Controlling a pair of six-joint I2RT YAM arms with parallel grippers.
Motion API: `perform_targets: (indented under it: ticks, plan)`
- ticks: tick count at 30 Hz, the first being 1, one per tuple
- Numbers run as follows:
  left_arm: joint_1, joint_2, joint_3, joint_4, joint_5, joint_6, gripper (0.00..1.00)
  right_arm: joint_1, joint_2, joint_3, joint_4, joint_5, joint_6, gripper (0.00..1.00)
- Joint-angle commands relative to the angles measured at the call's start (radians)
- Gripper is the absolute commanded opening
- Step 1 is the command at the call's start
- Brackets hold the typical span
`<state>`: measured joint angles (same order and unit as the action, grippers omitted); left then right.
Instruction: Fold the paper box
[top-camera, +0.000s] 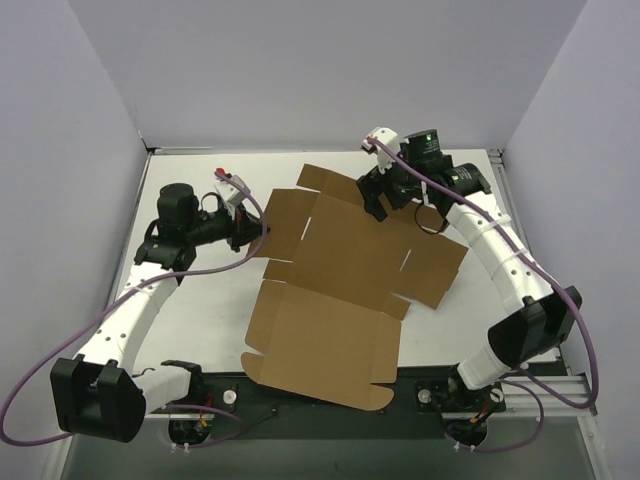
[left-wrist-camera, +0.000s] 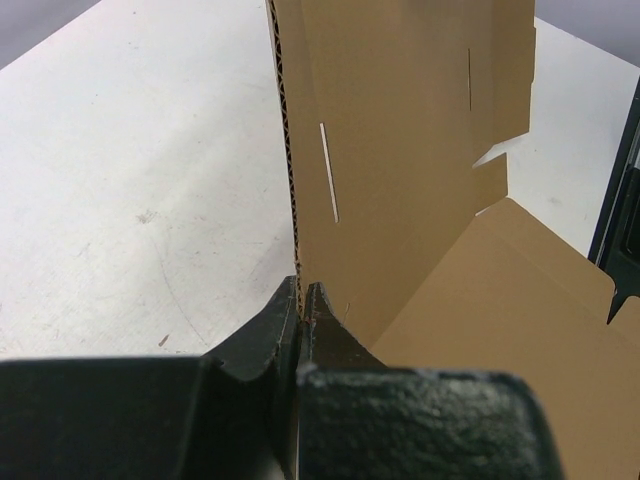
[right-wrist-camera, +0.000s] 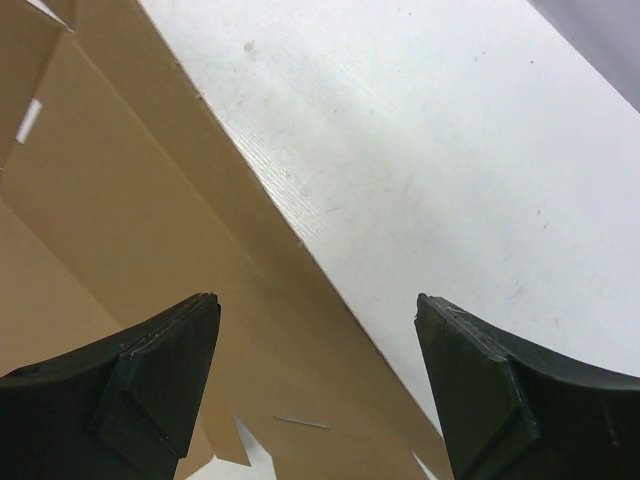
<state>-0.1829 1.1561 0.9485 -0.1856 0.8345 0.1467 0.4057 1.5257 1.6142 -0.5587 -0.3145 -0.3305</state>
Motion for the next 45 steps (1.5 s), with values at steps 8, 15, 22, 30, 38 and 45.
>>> perform_targets:
  ticks: [8, 15, 22, 30, 38, 45]
  plan:
    - [-0.017, -0.024, 0.012, -0.055, 0.034, 0.057, 0.00, 0.033, 0.037, 0.007, -0.009, -0.017, -0.058, 0.73]
    - [-0.017, -0.018, 0.013, -0.055, -0.060, 0.030, 0.00, 0.090, -0.022, -0.106, 0.029, 0.069, -0.013, 0.33]
    - [-0.015, -0.021, 0.027, -0.064, -0.222, -0.006, 0.24, 0.119, -0.071, -0.183, 0.088, 0.162, -0.002, 0.02]
    - [-0.032, -0.143, 0.047, 0.009, -0.325, 0.017, 0.80, 0.157, -0.091, -0.200, 0.088, 0.241, -0.031, 0.00]
    - [-0.096, -0.149, 0.157, 0.052, -0.213, 0.001, 0.88, 0.214, -0.143, -0.214, 0.075, 0.287, -0.047, 0.00]
    - [-0.112, -0.059, 0.200, 0.153, -0.146, -0.025, 0.88, 0.240, -0.216, -0.220, 0.023, 0.195, -0.019, 0.00]
